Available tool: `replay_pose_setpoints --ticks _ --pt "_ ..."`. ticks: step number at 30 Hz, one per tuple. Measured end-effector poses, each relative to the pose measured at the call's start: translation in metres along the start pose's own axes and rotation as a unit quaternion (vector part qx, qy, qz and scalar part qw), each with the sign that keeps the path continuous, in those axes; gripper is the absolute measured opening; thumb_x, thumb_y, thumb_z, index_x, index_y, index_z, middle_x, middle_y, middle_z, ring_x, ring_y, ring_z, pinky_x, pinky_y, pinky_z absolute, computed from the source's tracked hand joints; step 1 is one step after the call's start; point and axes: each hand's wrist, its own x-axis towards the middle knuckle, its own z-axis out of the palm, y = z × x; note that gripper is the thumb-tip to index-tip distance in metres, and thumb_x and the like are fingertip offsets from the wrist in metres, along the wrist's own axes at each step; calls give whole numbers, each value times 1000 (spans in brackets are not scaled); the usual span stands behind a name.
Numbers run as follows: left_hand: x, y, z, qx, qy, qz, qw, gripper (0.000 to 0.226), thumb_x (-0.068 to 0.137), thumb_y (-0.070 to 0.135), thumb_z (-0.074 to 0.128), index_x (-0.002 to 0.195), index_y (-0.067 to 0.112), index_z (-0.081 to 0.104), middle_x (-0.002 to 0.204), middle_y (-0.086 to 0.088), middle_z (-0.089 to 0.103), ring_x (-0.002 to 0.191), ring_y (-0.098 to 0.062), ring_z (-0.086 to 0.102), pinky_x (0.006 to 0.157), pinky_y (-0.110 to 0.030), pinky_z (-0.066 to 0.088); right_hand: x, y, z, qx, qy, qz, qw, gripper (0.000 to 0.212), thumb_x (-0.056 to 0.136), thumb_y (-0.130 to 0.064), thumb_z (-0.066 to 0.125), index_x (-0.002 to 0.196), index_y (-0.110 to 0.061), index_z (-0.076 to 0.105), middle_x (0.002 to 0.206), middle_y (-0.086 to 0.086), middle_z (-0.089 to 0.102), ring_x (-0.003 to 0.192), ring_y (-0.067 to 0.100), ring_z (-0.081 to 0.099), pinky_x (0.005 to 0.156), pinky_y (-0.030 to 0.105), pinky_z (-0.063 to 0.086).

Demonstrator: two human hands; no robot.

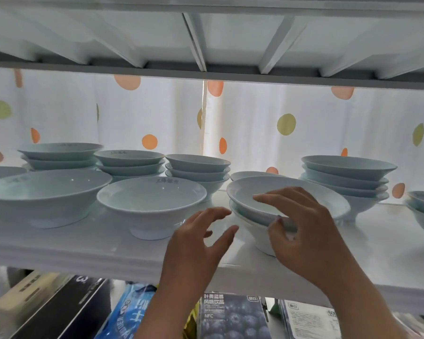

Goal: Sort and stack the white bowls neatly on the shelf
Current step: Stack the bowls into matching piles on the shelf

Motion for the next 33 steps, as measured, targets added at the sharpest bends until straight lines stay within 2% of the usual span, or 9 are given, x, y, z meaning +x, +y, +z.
replay_pose_setpoints --ticks 7,10,13,15,17,20,26,30,33 --pt "-1 -17 -68 54 32 -4 998 20 83 32 67 100 40 63 91 21 67 88 6 63 74 -26 56 30 -55 84 37 -103 -37 993 41 80 -13 65 121 -20 61 116 -6 63 111 8 52 96 9 32" --pt "-6 -33 -97 97 43 -15 994 21 83 28 66 101 39 62 93 21 67 88 3 63 74 -29 56 44 -66 112 4 -162 -42 986 55 77 -29 73 128 -21 55 127 -3 59 120 17 50 104 27 37" --pt "-9 -50 -125 138 70 -21 988 20 83 27 66 101 36 64 93 19 66 89 -1 62 73 -34 55 52 -72 132 -23 -177 -40 983 36 76 -32 73 110 -21 66 107 1 70 101 23 61 94 35 42" --pt "-10 -59 -140 167 83 -29 982 21 83 28 66 104 34 63 96 18 65 93 -4 59 75 -35 54 54 -75 140 -49 -156 -59 985 11 75 -24 73 81 -17 66 75 1 71 74 24 64 81 34 47" --pt "-9 -67 -151 207 85 -43 974 24 83 30 65 107 33 63 101 17 63 98 -7 55 78 -31 50 53 -77 144 -46 -127 -60 989 20 67 -13 76 63 -15 56 57 -1 64 56 25 60 70 33 52" --pt "-3 -81 -163 304 97 -33 947 30 79 29 70 108 27 63 104 6 61 101 -20 53 81 -28 38 51 -80 142 -58 -104 -74 990 26 62 -7 77 61 -16 53 54 -3 60 54 23 57 66 33 52" --pt "40 -102 -172 459 116 -23 881 53 65 28 82 112 13 64 110 -17 61 108 -39 51 86 -49 38 66 -80 116 -62 -39 -85 994 25 64 1 75 64 -14 55 57 -1 58 57 23 52 68 24 37" --pt "58 -117 -174 530 41 -56 845 57 59 32 86 106 6 66 93 -21 68 91 -41 61 81 -48 41 80 -75 90 -85 10 -96 992 22 62 3 67 64 -13 52 55 0 54 56 23 45 67 26 35" --pt "60 -119 -174 580 16 -89 809 36 66 29 81 94 10 70 76 -15 69 75 -35 64 71 -40 39 88 -61 64 -109 33 -86 990 21 63 2 65 65 -13 51 57 2 54 59 26 47 66 27 32"
